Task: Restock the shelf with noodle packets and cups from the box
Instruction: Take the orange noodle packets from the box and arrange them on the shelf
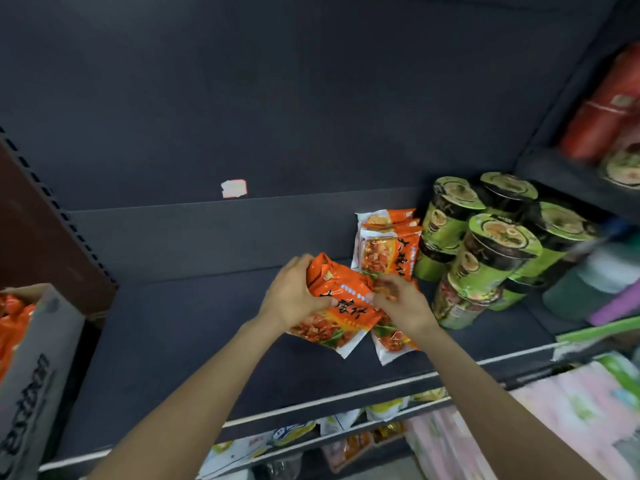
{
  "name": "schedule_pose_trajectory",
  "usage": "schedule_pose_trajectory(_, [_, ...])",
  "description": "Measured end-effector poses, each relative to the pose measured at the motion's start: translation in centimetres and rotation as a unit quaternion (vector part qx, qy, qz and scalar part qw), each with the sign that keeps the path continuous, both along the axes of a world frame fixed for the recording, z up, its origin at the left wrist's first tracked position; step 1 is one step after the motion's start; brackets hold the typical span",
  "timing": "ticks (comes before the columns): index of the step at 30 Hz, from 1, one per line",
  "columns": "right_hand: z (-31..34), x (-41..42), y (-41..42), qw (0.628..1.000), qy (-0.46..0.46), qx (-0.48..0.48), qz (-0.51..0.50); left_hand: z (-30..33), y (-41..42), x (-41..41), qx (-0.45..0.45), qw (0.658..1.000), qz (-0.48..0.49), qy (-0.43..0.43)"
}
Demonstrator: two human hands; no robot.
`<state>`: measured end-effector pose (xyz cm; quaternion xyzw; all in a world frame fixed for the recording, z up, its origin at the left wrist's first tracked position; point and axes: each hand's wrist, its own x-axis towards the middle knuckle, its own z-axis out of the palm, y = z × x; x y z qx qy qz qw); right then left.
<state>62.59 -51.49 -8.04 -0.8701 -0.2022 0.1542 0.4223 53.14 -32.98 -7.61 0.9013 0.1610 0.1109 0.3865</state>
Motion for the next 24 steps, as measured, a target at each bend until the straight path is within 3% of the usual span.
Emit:
schedule_pose_trajectory(6, [-2.5,3.4,-1.1,0.998,0.037,-0.010,-0.040,-1.5,-0.8,2.6,-0.058,0.998,0.028,0.027])
schedule_pose_trajectory(9, [-4.2,5.3,-1.8,0.996,0.006,-0.084,0.018,-1.9,-1.5,3.1,-0.079,0.994,0.057,0.038])
schedule_pose_trajectory(14, [-4.9,6.9,-2.1,0.992,-0.007,-0.109,0.066,-1.7,-3.1,2.9,-0.075,0.988,0.134,0.030])
schedule_pose_trajectory(19, [-6.9,7.7,-2.9,0.954,-0.018,-0.235,0.187,-1.4,-5.5,2.2,-0.012,0.979,0.204,-0.008])
schedule_pose_trajectory(24, [-7.8,7.2,-3.3,0.950,-0.052,-0.234,0.198,-0.6,-7.2,2.3,0.142,0.970,0.196,0.004])
